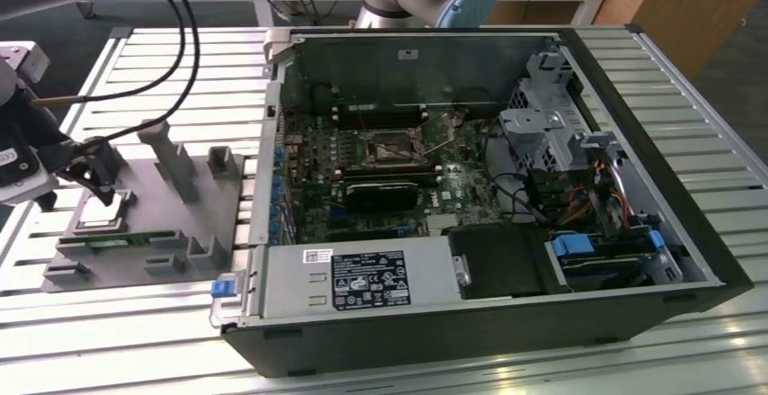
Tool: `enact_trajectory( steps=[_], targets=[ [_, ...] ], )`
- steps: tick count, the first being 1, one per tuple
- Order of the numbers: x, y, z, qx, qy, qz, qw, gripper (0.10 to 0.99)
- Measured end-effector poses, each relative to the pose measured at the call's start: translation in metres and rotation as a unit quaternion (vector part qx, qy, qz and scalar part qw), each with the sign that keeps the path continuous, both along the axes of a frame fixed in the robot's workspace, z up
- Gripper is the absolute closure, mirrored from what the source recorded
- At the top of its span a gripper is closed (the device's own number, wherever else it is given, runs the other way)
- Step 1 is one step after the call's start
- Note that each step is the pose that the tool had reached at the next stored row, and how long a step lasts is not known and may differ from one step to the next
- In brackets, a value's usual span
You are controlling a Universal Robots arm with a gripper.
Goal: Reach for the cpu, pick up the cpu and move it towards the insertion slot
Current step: 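Pick up the cpu and move it towards the insertion slot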
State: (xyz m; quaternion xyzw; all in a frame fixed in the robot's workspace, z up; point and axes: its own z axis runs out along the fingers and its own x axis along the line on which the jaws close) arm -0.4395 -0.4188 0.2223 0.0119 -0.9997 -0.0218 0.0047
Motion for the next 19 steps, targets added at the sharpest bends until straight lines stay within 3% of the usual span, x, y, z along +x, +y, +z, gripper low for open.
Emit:
enact_trajectory(
  steps=[6,10,19],
  targets=[
    [0.0000,0.0007,-0.0106,0.0000,0.0000,0.000,1.0000,0.373],
    [0.0000,0.0076,-0.0162,0.0001,-0.0001,-0.003,1.0000,0.373],
    [0.0000,0.0078,-0.0280,0.0000,0.0001,-0.008,1.0000,0.373]
  ],
)
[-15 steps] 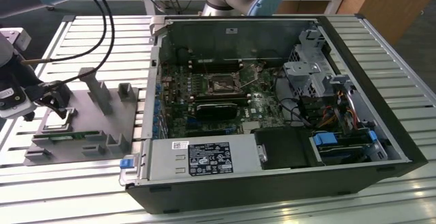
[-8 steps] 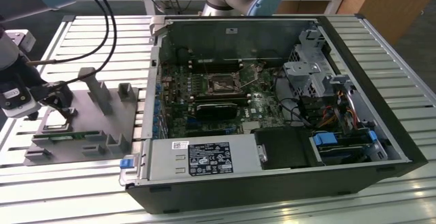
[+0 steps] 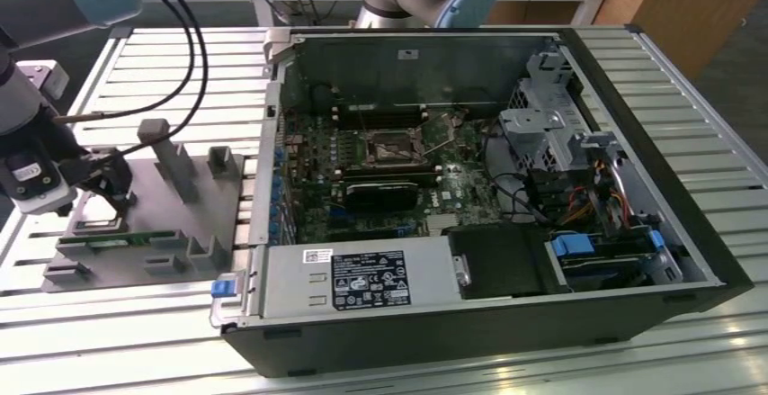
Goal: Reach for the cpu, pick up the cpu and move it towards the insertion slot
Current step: 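Pick up the cpu and move it towards the insertion slot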
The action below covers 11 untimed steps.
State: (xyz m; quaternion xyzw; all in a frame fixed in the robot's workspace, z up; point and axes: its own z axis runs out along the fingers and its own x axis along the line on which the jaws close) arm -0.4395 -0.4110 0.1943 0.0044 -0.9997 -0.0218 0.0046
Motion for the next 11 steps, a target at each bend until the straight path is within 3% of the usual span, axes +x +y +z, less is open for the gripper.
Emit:
enact_trajectory(
  steps=[5,7,8,11],
  targets=[
    [-0.0001,0.0007,-0.0065,-0.0001,0.0000,0.000,1.0000,0.373],
    [0.0000,0.0034,-0.0070,-0.0001,0.0000,-0.001,1.0000,0.384],
    [0.0000,0.0051,-0.0074,0.0000,0.0000,-0.001,1.0000,0.455],
    [-0.0003,0.0077,-0.0086,0.0000,-0.0001,-0.002,1.0000,0.455]
  ],
)
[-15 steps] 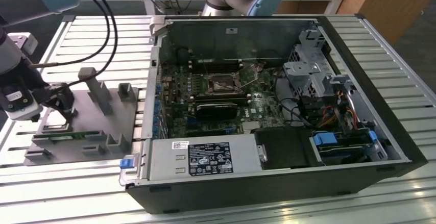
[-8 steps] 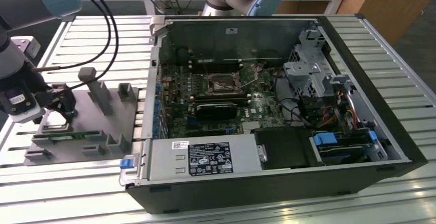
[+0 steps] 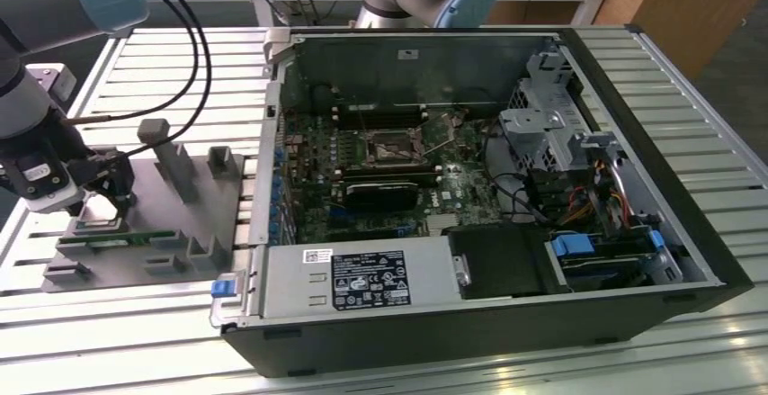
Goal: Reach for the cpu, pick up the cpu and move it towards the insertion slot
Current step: 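Pick up the cpu and move it towards the insertion slot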
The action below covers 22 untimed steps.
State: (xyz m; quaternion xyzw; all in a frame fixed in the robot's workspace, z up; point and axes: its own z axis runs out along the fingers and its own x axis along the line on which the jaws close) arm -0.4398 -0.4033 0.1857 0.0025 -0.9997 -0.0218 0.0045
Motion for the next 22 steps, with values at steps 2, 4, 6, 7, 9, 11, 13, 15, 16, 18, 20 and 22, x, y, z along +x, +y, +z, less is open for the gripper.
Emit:
enact_trajectory(
  steps=[2,4,6,7,9,11,13,15,16,18,20,22],
  targets=[
    [-0.0020,0.0001,-0.0007,0.0000,0.0000,0.000,1.0000,0.455],
    [-0.0024,0.0000,-0.0016,0.0001,-0.0002,0.000,1.0000,0.455],
    [-0.0025,0.0000,-0.0019,0.0000,0.0000,0.000,1.0000,0.455],
    [-0.0025,0.0001,-0.0019,0.0000,-0.0001,0.000,1.0000,0.455],
    [-0.0029,0.0001,-0.0020,0.0000,-0.0016,0.000,1.0000,0.455],
    [-0.0032,0.0001,-0.0020,0.0000,-0.0036,0.000,1.0000,0.455],
    [-0.0032,0.0001,-0.0020,0.0001,-0.0041,0.000,1.0000,0.455],
    [-0.0032,0.0001,-0.0019,0.0001,-0.0042,0.000,1.0000,0.455],
    [-0.0032,0.0001,-0.0018,0.0001,-0.0042,0.000,1.0000,0.455],
    [-0.0032,0.0001,-0.0017,0.0001,-0.0041,0.000,1.0000,0.455],
    [-0.0032,0.0001,-0.0016,0.0000,-0.0041,0.000,1.0000,0.471],
    [-0.0032,0.0001,-0.0015,0.0000,-0.0041,0.000,1.0000,0.471]
  ],
)
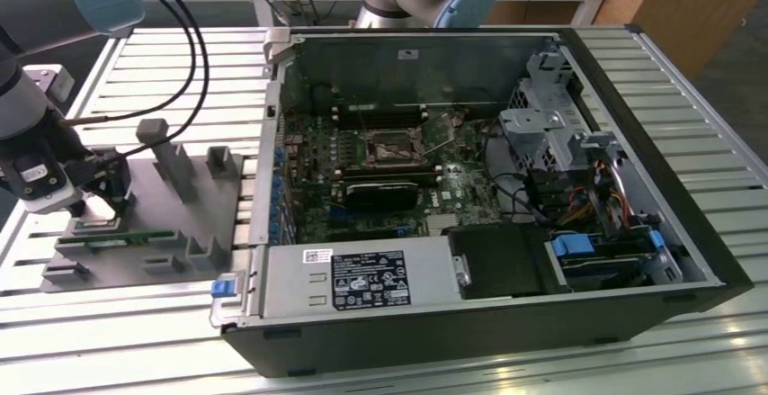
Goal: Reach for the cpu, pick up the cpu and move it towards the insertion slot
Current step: 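Pick up the cpu and move it towards the insertion slot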
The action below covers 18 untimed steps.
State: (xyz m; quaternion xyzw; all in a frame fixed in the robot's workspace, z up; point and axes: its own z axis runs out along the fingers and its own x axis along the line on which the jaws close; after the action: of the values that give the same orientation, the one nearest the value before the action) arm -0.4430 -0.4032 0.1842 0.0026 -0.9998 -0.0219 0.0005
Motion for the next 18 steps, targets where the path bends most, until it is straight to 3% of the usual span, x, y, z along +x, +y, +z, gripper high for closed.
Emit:
enact_trajectory(
  steps=[1,10,18],
  targets=[
    [0.0000,0.0000,0.0000,0.0000,0.0000,0.000,1.0000,0.537],
    [-0.0001,0.0000,0.0024,0.0000,0.0001,0.000,1.0000,0.545],
    [0.0000,0.0001,0.0186,0.0000,-0.0001,0.000,1.0000,0.545]
  ],
)
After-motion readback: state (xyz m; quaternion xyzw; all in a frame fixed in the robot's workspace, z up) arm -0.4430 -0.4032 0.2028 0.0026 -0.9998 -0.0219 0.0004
